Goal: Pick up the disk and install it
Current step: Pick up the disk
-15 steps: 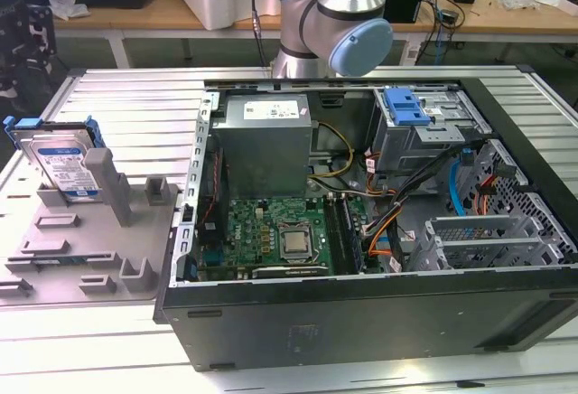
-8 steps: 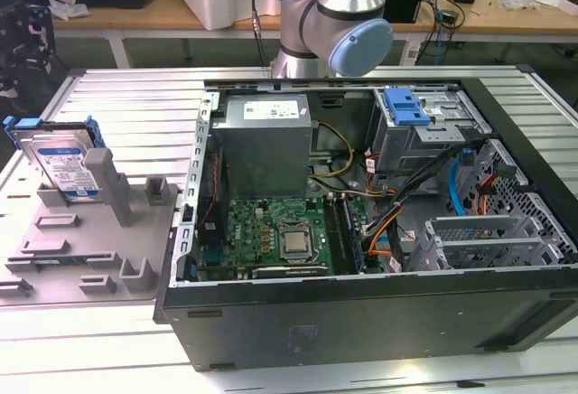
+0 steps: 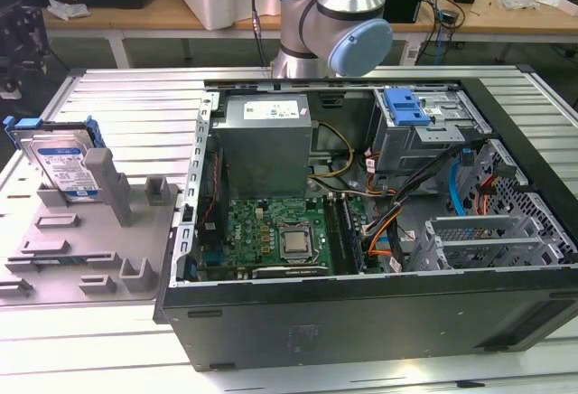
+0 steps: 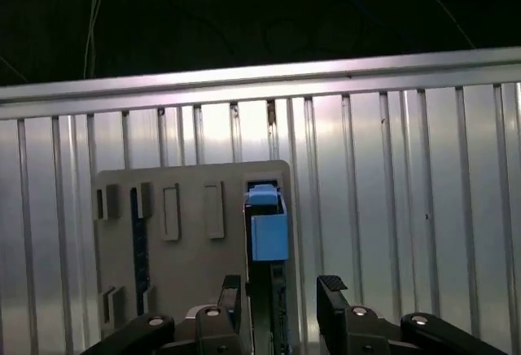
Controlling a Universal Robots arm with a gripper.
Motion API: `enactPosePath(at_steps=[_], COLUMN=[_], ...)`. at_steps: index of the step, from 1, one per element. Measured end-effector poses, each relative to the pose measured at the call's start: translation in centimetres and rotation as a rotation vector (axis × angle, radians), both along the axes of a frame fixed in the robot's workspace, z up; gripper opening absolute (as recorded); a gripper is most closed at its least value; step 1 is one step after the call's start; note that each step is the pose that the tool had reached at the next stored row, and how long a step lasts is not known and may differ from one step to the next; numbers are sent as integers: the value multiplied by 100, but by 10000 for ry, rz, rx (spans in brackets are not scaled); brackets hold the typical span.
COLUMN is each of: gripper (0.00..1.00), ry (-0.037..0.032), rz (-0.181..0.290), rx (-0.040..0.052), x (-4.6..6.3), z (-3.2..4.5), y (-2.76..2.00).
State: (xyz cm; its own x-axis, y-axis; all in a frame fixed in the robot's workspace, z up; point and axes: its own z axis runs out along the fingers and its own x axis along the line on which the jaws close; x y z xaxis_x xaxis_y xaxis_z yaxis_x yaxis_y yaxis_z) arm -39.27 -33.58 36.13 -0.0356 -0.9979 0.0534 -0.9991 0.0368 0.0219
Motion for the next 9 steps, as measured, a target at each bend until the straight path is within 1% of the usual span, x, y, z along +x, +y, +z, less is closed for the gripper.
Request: enactPosePath(at_steps=[3, 5, 9], gripper=[50, 50, 50], ry=[-1, -1, 0], rz=[627, 1261, 1548], rx=[1, 1, 1], x=[0, -2, -32], z=[-6, -11, -20], y=[0, 0, 1])
